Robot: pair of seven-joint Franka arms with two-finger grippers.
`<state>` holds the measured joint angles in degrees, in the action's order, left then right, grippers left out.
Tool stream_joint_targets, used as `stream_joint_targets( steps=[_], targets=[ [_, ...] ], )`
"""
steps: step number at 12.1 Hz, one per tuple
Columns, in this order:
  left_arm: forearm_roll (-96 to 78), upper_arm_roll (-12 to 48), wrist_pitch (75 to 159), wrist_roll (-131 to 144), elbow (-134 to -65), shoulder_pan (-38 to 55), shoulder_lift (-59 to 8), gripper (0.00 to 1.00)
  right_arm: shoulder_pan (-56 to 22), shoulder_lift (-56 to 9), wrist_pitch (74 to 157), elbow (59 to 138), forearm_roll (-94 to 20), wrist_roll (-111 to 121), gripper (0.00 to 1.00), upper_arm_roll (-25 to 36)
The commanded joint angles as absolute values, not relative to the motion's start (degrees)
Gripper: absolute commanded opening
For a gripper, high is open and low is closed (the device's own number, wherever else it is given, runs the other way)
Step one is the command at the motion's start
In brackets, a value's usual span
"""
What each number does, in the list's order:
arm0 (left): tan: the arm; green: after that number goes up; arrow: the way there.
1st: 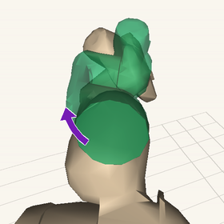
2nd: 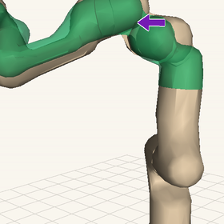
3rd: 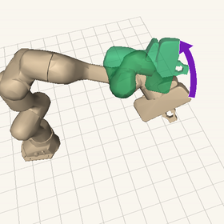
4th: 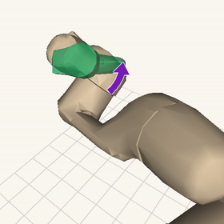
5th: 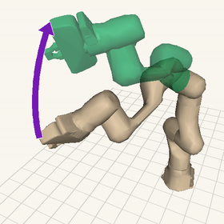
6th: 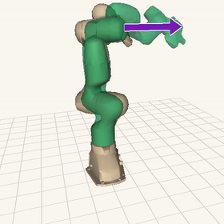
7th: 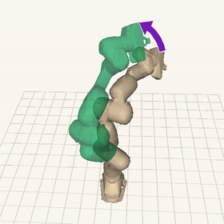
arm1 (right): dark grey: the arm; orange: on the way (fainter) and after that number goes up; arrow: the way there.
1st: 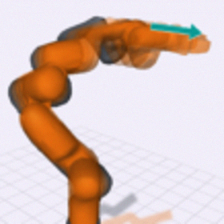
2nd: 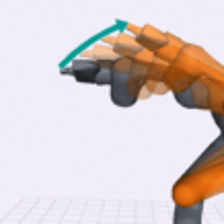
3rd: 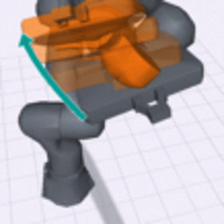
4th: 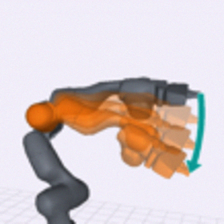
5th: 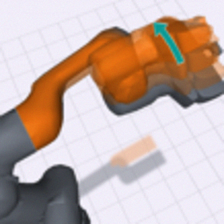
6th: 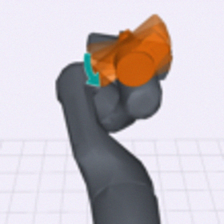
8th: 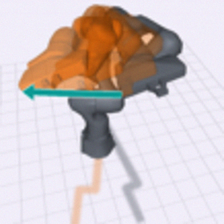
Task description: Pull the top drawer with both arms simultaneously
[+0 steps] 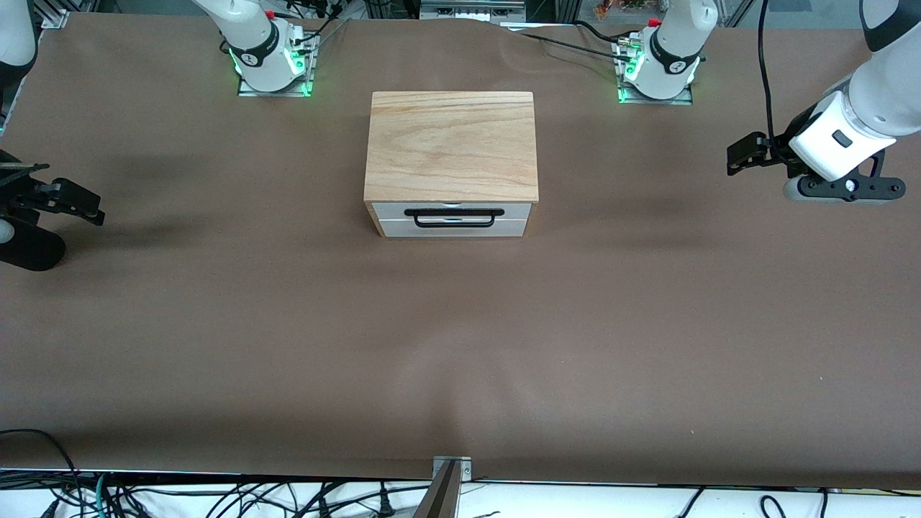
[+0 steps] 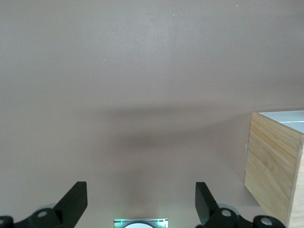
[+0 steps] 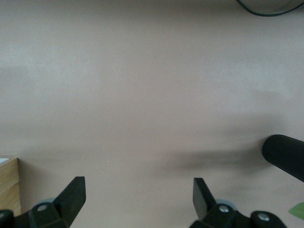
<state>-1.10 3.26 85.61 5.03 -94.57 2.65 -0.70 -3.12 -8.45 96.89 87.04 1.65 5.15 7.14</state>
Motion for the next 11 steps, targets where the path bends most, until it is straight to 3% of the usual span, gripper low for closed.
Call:
stream_joint_targets(
  steps=[1, 11],
  targets=[
    [-0.44, 5.27, 85.34, 4.57, -94.75, 0.79, -0.44, 1.00, -3.25, -9.05, 96.24, 85.61, 2.11, 5.45, 1.00, 7.12],
    [-5.36, 5.45, 98.77, 4.92, -104.93, -0.35, -1.49, 1.00, -6.50, -12.56, 96.24, 86.40, 1.68, 5.89, 1.00, 6.94]
  ],
)
